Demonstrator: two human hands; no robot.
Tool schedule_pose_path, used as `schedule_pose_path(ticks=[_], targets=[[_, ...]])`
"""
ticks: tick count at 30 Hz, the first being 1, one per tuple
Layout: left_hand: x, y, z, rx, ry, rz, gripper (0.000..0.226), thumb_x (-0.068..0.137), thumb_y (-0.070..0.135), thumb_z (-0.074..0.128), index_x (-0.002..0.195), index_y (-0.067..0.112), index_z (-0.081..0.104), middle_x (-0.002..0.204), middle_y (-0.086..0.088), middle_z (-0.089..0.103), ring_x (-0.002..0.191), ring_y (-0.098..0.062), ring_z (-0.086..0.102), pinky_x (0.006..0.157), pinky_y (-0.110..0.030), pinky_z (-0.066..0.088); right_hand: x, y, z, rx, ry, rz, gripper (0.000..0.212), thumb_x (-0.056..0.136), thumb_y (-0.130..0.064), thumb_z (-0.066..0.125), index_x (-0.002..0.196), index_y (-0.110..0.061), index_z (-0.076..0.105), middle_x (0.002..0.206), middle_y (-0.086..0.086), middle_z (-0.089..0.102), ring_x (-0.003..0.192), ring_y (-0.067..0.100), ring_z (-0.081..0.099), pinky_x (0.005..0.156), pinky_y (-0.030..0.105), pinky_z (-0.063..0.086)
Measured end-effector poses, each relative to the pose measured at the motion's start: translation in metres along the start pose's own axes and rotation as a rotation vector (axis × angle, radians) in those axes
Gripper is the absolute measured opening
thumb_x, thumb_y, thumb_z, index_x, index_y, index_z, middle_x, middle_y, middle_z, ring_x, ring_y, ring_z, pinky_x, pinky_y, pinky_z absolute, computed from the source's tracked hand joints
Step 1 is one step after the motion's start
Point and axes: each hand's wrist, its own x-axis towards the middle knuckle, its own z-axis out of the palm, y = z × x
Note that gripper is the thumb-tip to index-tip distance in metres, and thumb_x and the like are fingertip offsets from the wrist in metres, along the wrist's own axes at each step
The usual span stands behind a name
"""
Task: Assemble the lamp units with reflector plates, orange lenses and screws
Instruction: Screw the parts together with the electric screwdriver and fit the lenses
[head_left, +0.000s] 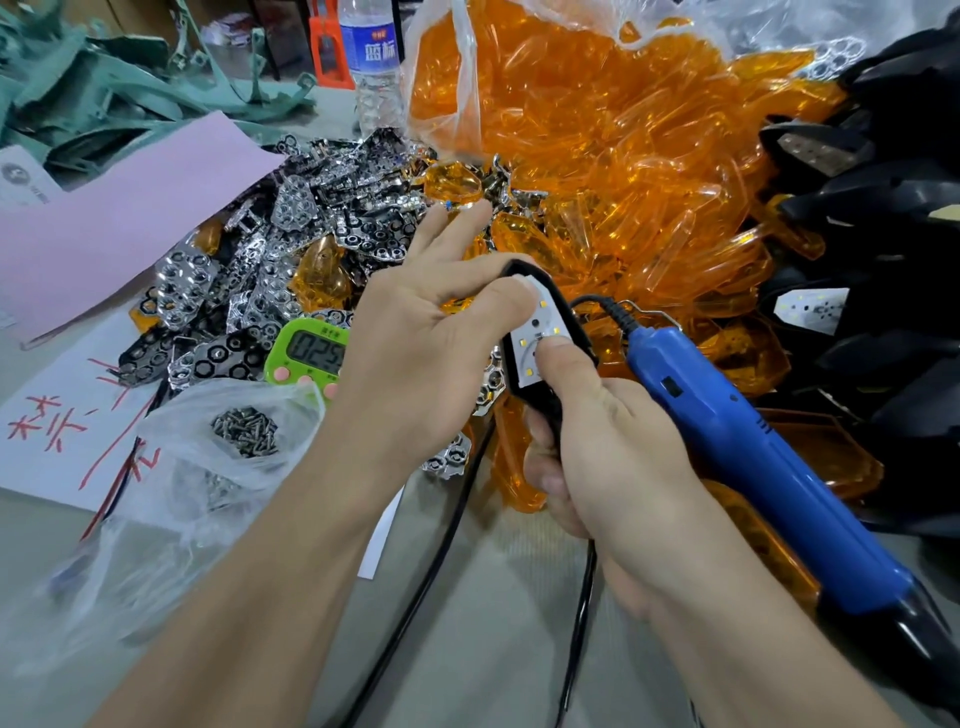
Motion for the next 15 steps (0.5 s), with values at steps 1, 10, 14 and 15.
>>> schedule_pose_path(ticks=[1,10,14,15], targets=[[-0.0002,-0.0006,0.0003,-0.006,-0.001,-0.002,0.021,0.087,0.036,0.062,0.093,0.046,0.079,0.156,0.015,0.049,0.150,0.009,0.022,0.117,-0.024,0.024,0.0003,0.0005,-0.0002,-0.002,0.000,-0.004,0.057,0.096,-0.060,0.048,0.056,-0.020,0.051,0.043,-0.005,0.044,0.034,0.006,0.034,0.047,0.025,0.032],[-0.0001,-0.0034,0.0009,-0.019,-0.004,-0.001,0.020,0.083,0.044,0.062,0.093,0.048,0.080,0.151,0.020,0.053,0.146,0.015,0.025,0.117,-0.027,0.027,0.0004,0.0010,0.0012,0.028,-0.014,-0.015,0.056,0.094,-0.059,0.048,0.054,-0.020,0.052,0.043,-0.005,0.042,0.031,0.005,0.033,0.039,0.020,0.030],[0.0007,-0.0044,0.0008,-0.040,-0.017,-0.019,0.022,0.086,0.039,0.063,0.097,0.046,0.080,0.150,0.021,0.054,0.146,0.015,0.027,0.115,-0.024,0.025,0.0006,0.0008,0.0012,0.035,-0.020,-0.010,0.056,0.094,-0.059,0.047,0.054,-0.020,0.047,0.044,-0.003,0.041,0.032,0.006,0.031,0.045,0.024,0.028],[0.0008,-0.0048,0.0010,-0.047,-0.015,-0.021,0.022,0.086,0.038,0.063,0.098,0.045,0.081,0.149,0.021,0.055,0.145,0.015,0.028,0.114,-0.023,0.026,0.0010,0.0012,0.0015,0.025,-0.020,-0.015,0.056,0.095,-0.060,0.046,0.056,-0.020,0.046,0.044,-0.003,0.041,0.032,0.006,0.030,0.045,0.024,0.027]])
